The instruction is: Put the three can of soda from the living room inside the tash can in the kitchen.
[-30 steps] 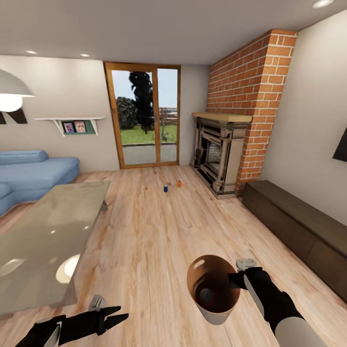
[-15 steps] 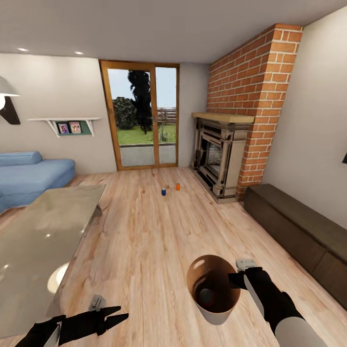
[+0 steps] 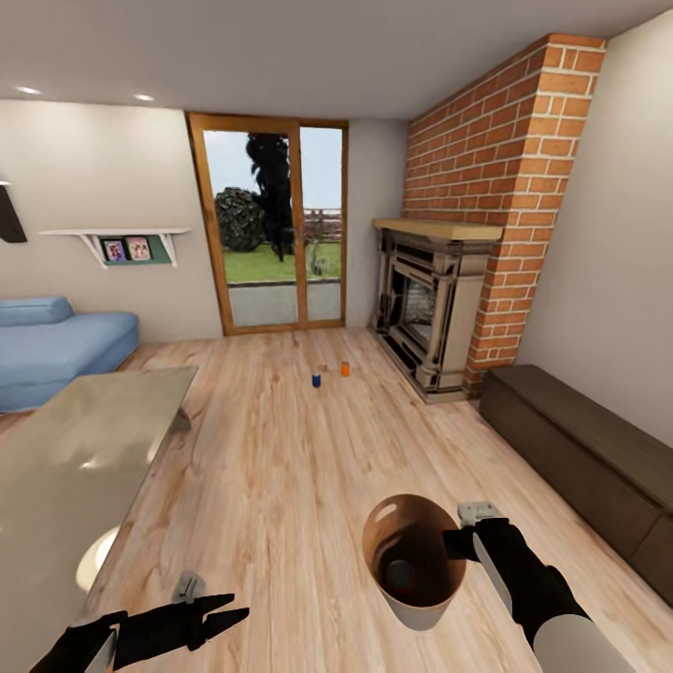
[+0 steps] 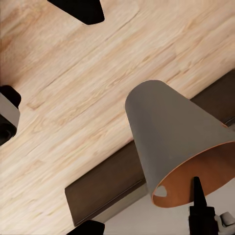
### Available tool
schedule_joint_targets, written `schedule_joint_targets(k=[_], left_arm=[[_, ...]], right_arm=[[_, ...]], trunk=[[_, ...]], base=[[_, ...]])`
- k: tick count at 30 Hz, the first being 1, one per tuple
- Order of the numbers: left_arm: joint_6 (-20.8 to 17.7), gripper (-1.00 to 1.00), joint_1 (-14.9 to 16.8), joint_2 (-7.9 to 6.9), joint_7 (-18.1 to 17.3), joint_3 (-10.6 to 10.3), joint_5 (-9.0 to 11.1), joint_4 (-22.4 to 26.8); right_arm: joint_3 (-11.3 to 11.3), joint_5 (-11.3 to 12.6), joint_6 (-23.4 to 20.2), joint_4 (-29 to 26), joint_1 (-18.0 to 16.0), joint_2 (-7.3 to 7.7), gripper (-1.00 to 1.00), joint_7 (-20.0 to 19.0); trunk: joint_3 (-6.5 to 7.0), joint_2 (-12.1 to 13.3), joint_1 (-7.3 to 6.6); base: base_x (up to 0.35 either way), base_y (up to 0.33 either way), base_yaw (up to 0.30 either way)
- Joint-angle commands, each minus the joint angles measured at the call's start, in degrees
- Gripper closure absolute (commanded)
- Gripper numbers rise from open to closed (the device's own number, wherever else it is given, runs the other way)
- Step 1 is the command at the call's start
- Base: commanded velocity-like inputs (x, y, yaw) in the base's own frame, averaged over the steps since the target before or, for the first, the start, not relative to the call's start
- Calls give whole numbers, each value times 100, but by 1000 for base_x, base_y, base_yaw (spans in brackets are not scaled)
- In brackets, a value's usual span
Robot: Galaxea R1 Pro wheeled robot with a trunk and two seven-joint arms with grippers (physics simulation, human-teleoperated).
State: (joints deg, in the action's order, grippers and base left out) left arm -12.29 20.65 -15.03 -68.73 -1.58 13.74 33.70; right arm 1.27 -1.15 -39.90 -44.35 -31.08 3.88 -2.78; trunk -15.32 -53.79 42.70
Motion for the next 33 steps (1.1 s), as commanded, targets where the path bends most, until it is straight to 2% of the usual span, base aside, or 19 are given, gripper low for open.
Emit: schedule_joint_targets(k=[1,13,33], left_arm=[[0,-100,0,0,0,0,0,-1],[-2,-100,0,0,-3,0,2,0],[-2,-100,0,0,-9,0,3,-1]], right_arm=[[-2,63,0,-3,-3,-1,100,-23],[4,63,0,-3,-3,-1,100,-29],[4,63,0,-3,-3,-3,100,-30]], trunk=[[1,-1,0],[4,-1,0],[78,-1,0]], base=[[348,80,0],[347,112,-33],[307,186,-221]])
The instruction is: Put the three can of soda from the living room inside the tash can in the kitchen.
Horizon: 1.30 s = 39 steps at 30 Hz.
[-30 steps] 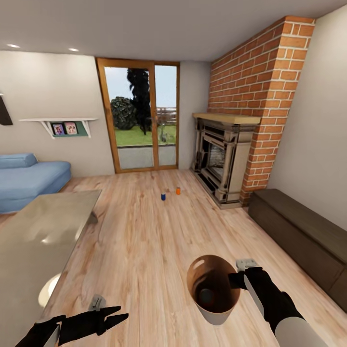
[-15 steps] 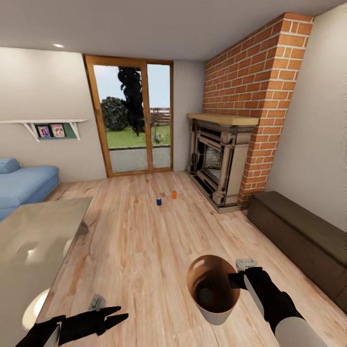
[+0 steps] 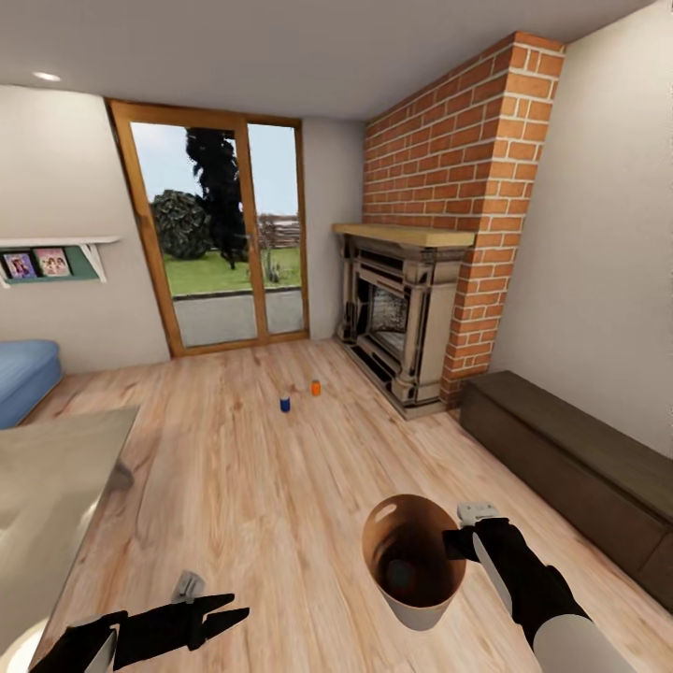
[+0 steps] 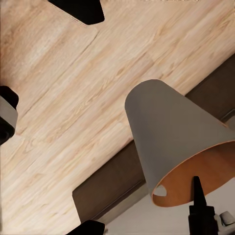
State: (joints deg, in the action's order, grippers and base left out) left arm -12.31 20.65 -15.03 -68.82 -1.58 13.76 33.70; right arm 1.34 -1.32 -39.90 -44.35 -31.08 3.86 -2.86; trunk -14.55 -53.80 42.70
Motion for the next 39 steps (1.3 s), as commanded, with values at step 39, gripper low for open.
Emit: schedule_joint_targets(k=[39], left_arm=[[0,-100,0,0,0,0,2,-2]], right_arm=[[-2,80,0,5,-3,-8,100,-20]], trunk=[[6,-1,0]], base=[[323,130,-78]])
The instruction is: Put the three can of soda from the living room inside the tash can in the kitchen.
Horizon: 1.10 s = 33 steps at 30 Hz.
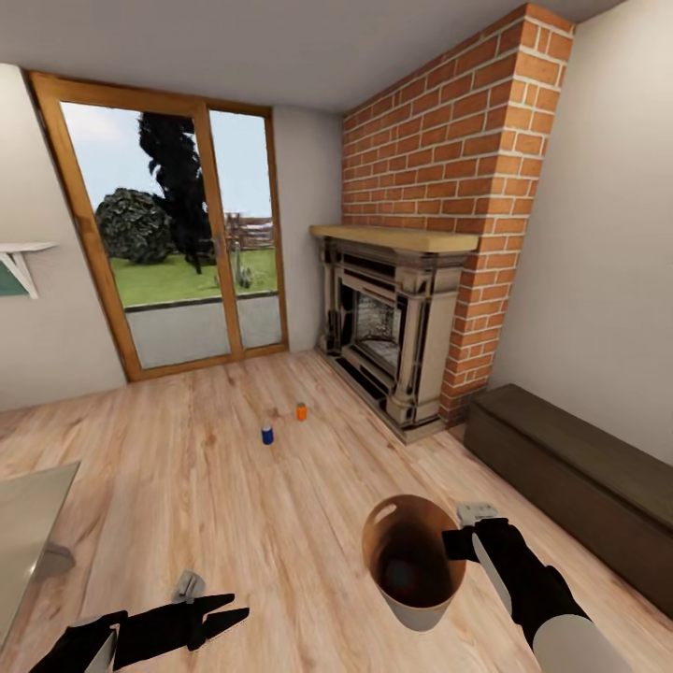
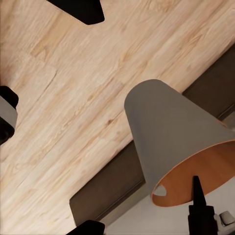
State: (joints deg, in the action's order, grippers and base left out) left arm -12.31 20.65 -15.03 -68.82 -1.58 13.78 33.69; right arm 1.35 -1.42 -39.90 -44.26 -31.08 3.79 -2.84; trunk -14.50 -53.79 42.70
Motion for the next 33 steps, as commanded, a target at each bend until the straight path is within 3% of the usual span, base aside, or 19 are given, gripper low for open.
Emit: schedule_joint_targets(k=[1,8,19,33], left_arm=[[0,-100,0,0,0,0,-1,-2],[0,-100,0,0,0,0,-2,2],[-1,-100,0,0,0,0,2,-1],[-8,-100,0,0,0,0,2,1]], right_arm=[[-3,89,0,-4,-3,-1,100,-23],[-3,89,0,-4,-3,-1,100,-24],[-3,89,2,-4,-3,-1,100,-24],[-3,89,8,-4,-3,-9,100,-22]], trunk=[[1,-1,0],[1,-1,0],[1,-1,0],[1,-1,0]], base=[[348,123,-15],[348,138,-66],[342,157,-212],[303,219,-20]])
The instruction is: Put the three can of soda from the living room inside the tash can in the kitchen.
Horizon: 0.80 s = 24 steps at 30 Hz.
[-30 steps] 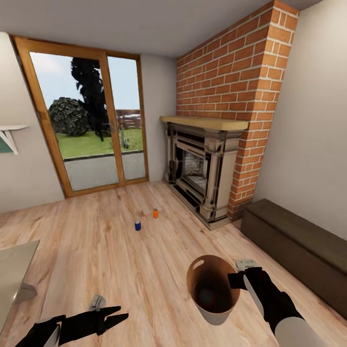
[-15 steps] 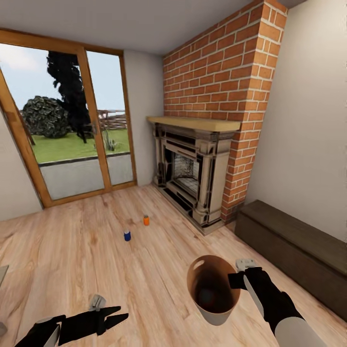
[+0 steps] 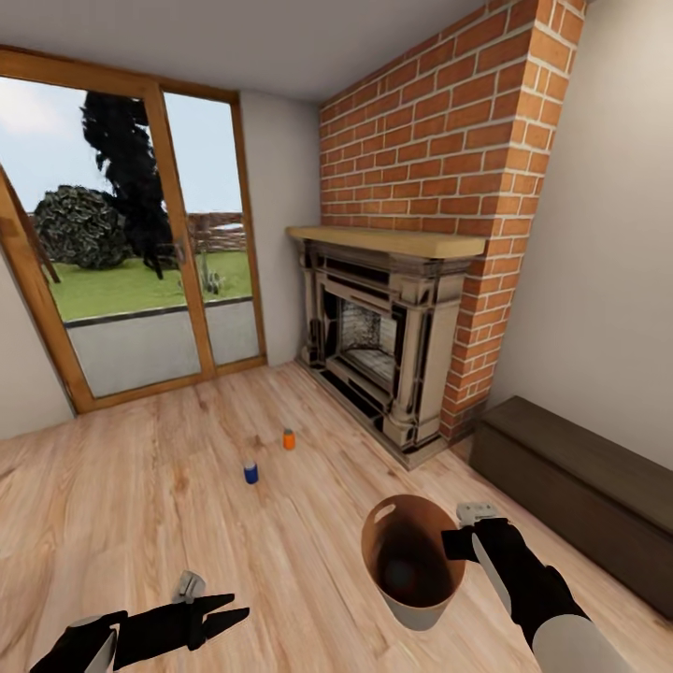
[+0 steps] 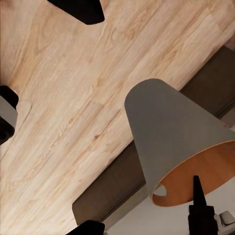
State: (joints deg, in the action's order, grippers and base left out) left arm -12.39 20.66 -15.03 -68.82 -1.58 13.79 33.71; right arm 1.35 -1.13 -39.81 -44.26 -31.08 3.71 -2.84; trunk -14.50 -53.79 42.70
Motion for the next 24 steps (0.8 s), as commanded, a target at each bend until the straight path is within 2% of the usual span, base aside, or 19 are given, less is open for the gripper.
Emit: schedule_joint_targets(k=[1,11,19,24], left_arm=[[0,-100,0,0,0,0,0,0],[8,-100,0,-2,0,0,0,-1],[15,-100,0,-4,-1,7,1,-4],[10,-100,0,-8,0,5,1,-4]], right_arm=[[-4,60,0,-4,-3,-1,100,-22],[-4,60,0,-4,-3,-2,100,-23],[-4,60,0,-3,-3,-2,100,-24],[-4,60,0,0,-3,-2,100,-20]], trunk=[[1,-1,0],[4,-1,0],[20,-1,0],[23,-1,0]], base=[[301,223,-1],[289,204,-19],[72,36,-187],[238,3,-55]])
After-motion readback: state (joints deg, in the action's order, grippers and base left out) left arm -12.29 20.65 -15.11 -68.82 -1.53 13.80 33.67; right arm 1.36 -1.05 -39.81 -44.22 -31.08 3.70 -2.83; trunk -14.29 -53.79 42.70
